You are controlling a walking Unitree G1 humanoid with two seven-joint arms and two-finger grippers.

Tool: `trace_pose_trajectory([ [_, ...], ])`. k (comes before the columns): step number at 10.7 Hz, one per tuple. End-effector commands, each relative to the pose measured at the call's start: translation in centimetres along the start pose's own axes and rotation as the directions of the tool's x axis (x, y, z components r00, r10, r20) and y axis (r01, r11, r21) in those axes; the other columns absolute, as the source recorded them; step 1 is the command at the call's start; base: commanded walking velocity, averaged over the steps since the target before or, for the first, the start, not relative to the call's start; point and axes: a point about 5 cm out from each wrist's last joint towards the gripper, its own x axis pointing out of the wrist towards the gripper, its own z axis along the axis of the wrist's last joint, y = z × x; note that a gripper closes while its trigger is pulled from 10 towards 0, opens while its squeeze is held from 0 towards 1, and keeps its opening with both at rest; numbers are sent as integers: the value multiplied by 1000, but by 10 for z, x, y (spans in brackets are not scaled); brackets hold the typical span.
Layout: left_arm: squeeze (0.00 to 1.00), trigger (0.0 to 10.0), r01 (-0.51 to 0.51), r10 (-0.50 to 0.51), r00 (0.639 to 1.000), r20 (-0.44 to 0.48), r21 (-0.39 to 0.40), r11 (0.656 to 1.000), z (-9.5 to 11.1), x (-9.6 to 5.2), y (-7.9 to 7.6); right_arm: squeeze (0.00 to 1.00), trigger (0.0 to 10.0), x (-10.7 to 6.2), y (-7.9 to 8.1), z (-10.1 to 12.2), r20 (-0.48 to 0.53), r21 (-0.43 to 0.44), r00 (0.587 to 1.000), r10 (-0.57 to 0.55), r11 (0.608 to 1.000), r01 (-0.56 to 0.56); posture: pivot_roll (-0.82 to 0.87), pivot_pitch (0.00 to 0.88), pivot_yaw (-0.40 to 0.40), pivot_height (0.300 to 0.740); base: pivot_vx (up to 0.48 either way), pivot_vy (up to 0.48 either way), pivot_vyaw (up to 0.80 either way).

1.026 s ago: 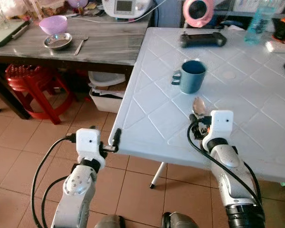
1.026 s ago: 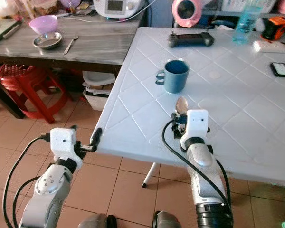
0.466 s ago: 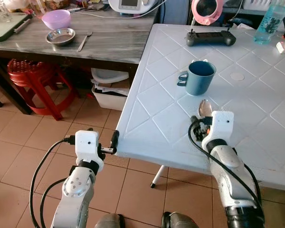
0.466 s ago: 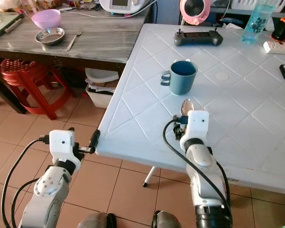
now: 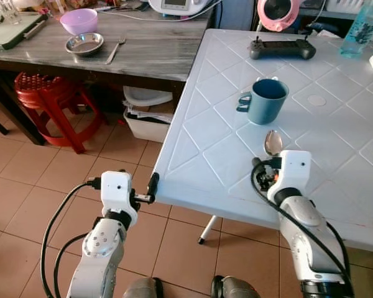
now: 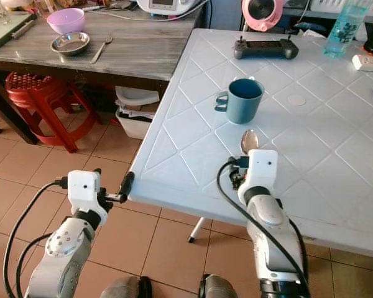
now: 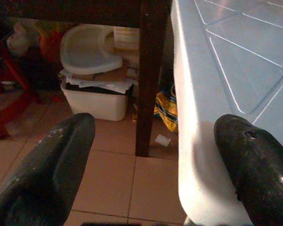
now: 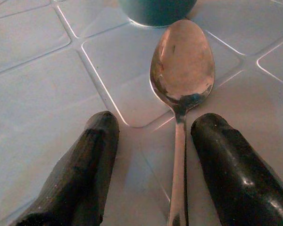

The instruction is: Setting the table

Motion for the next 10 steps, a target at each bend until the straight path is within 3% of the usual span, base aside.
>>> trace_pose_trajectory([
  [1,0,10000,11,-11,1000,0,8,1000,2,-1,0,0,10000,-3,-7,-24,-129,19,991,-19,1000,22,12,155,67,740,0,0,0],
  [2,0,10000,15,-15,1000,0,8,1000,3,-1,-1,0,10000,-3,-8,-25,-142,27,990,-20,999,24,12,154,68,740,0,0,0],
  [3,0,10000,23,-23,1000,-4,11,1000,3,-1,-1,0,4941,-4,-9,-27,-176,57,984,-24,998,35,15,155,71,740,0,0,0],
  [4,0,10000,27,-27,1000,-5,12,1000,3,-1,0,0,1725,-6,-10,-30,-193,63,981,-26,997,39,16,156,71,740,0,0,0],
  [5,0,10000,30,-30,1000,-7,14,999,3,-1,1,0,471,-7,-12,-34,-214,84,976,-33,995,52,17,157,73,740,0,0,0],
  [6,0,10000,33,-32,999,-8,17,999,4,-1,2,0,0,-9,-15,-35,-221,82,974,-41,995,61,18,158,75,740,0,0,0],
  [10,0,10000,46,-46,999,-13,31,998,5,-1,4,0,0,-14,-18,-52,-300,78,953,-35,995,61,27,154,88,740,0,0,0],
])
